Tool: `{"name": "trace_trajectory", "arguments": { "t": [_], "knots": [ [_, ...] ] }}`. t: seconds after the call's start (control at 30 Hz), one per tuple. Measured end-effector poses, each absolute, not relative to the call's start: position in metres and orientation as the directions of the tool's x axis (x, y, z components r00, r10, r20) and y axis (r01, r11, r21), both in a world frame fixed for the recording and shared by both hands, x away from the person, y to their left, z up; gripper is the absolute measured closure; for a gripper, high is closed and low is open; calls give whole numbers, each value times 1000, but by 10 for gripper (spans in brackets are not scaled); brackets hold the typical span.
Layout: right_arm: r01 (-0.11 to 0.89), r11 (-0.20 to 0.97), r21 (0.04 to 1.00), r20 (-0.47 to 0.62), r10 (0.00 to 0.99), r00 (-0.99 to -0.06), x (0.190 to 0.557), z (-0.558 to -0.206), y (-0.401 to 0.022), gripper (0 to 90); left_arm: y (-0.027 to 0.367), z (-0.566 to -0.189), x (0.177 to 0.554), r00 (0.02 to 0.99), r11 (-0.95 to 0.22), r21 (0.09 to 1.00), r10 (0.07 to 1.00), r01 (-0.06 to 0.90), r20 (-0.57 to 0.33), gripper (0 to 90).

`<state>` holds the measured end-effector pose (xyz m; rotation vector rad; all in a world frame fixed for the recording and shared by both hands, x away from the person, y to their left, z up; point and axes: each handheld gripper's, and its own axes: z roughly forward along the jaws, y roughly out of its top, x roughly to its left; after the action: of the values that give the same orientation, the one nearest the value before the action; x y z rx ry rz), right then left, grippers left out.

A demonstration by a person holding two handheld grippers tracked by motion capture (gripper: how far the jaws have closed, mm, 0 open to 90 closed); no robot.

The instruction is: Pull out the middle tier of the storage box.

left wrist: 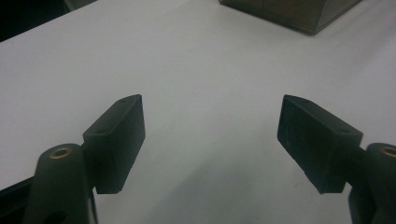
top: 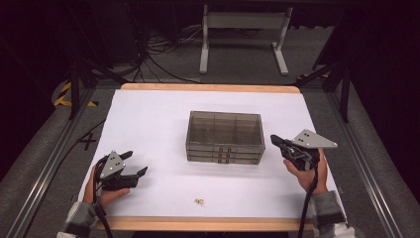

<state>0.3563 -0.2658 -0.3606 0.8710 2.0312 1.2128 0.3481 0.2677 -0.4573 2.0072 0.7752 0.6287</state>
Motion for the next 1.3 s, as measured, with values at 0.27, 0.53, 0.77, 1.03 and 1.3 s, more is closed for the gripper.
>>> {"name": "trace_trajectory", "arguments": {
  "t": [0.27,0.53,0.77,1.03,1.3],
  "knots": [
    [255,413,874,-188,772,-607,368,-364,-244,900,261,-454,348,689,-476,830,706,290,164,302],
    [280,398,873,-164,783,-600,375,-368,-243,900,242,-446,346,735,-532,814,644,233,211,421],
    [300,390,871,-156,798,-583,378,-367,-240,900,221,-434,339,763,-570,806,590,162,264,570],
    [306,376,875,-148,808,-570,378,-368,-239,900,183,-423,333,787,-627,776,512,69,344,601],
    [305,349,886,-129,817,-562,376,-370,-240,900,144,-419,335,815,-647,762,439,-5,378,647]
  ]
}}
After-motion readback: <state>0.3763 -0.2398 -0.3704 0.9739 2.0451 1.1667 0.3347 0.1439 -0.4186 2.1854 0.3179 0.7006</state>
